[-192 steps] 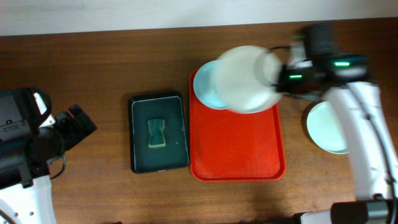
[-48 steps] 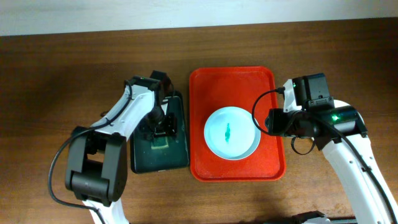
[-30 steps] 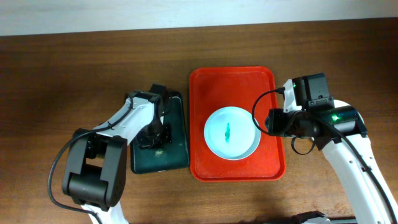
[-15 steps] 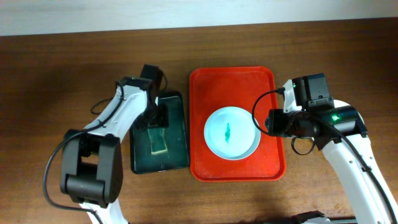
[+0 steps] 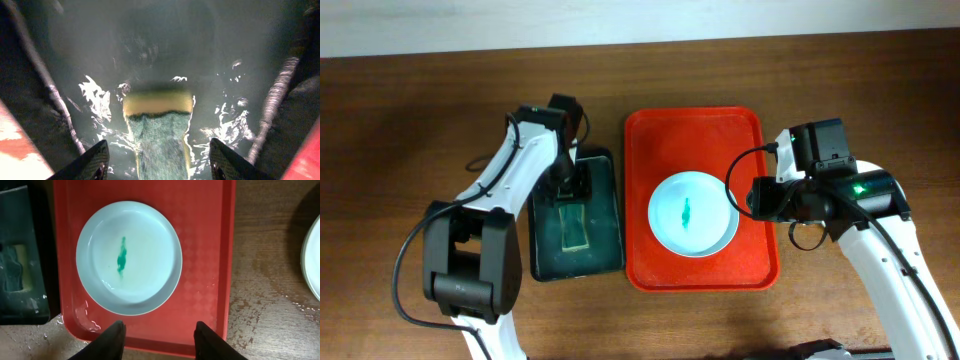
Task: Clean dirty plates on tray and stack at the side
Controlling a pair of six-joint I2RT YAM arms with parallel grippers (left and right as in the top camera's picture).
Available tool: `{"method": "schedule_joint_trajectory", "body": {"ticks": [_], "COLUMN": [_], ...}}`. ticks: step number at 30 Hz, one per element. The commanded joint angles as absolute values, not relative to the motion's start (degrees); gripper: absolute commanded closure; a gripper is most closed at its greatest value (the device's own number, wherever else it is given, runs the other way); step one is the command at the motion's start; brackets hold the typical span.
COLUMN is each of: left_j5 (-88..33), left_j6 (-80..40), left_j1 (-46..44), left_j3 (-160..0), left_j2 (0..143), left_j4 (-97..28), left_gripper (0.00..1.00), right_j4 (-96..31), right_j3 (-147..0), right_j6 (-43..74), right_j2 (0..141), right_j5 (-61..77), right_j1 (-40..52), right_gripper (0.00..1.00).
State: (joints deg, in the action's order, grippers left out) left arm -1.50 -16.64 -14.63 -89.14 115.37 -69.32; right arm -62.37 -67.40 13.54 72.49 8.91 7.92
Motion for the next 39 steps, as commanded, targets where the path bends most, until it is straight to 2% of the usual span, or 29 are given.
{"method": "schedule_joint_trajectory", "body": {"ticks": [1, 5, 9, 13, 15, 23, 24, 25, 31, 36, 39], "left_j5": [-2.4, -2.6, -2.9, -2.8, -2.7, 1.0, 1.4, 1.3, 1.5, 1.5, 1.3], "left_j6": [-16.2, -18.5, -18.9, -18.9, -18.8, -18.7, -18.2, -17.4, -17.0, -17.0, -17.1], "left_j1": [-14.6, -15.3, -17.3, -18.7, -18.7, -18.2, -18.2, -18.3, -18.5, -18.5, -18.6], "left_j3": [-91.4, -87.5, -78.6, -72.7, -72.6, -90.2, -93.2, -96.5, -107.4, -107.3, -107.3], "left_j2": [115.4, 115.5, 115.5, 115.5, 115.5, 115.5, 115.5, 115.5, 115.5, 115.5, 115.5], "left_j4": [-73.9, -73.7, -64.6, -57.9, -57.0, -72.2, -74.5, -76.8, -82.2, -81.8, -81.7], "left_gripper": [0.36, 0.55, 0.61, 0.91, 1.00, 1.00, 1.00, 1.00, 1.00, 1.00, 1.00], "right_j4": [-62.4, -62.4, -62.4, -62.4, -62.4, -62.3, -62.2, -61.7, -58.6, -57.7, -57.4], "right_j3": [-67.9, -67.9, -67.9, -67.9, -67.9, -67.9, -67.9, -67.9, -67.9, -67.9, -67.7], "right_j6": [13.6, 13.6, 13.6, 13.6, 13.6, 18.6, 18.6, 18.5, 18.2, 2.4, 1.7], "right_j2": [72.7, 72.7, 72.7, 72.7, 72.7, 78.8, 80.6, 82.2, 89.3, 96.9, 101.2], "right_j5": [8.4, 8.4, 8.4, 7.7, 5.7, 2.1, 3.3, 5.1, 12.1, 27.5, 26.9], "right_j1": [8.2, 8.2, 8.2, 8.2, 8.2, 8.2, 8.2, 8.1, 2.9, -2.2, -2.2], "right_gripper": [0.54, 0.53, 0.53, 0.52, 0.49, 0.50, 0.51, 0.56, 0.56, 0.57, 0.57]}}
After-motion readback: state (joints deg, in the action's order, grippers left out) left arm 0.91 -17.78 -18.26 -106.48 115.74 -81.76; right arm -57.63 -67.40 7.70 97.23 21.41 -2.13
